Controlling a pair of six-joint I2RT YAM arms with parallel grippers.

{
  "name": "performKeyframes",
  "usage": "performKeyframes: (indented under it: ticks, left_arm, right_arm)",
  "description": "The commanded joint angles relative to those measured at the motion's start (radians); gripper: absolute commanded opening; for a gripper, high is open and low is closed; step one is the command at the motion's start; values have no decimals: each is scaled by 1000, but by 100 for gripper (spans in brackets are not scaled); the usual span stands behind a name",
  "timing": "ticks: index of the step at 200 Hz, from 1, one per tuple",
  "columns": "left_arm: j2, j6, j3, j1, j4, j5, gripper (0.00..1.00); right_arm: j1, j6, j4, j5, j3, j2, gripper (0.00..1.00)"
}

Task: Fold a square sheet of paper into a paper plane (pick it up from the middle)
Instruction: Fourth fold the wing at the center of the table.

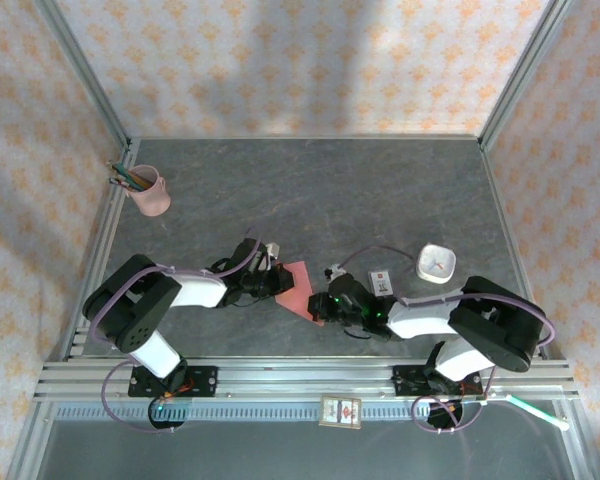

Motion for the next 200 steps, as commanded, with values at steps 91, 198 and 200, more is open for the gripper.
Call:
performKeyframes:
  ticks: [91, 198, 200]
  left_arm:
    - [-24, 15, 13, 6, -2, -10, 14]
    - [31, 31, -38, 15, 39, -24, 13]
    - [32, 31, -39, 15, 40, -24, 13]
  right_arm:
    - [29, -33, -37, 70, 8, 15, 0]
    - [28, 1, -30, 67, 8, -29, 7]
    - [28, 3, -31, 67, 9, -31, 7]
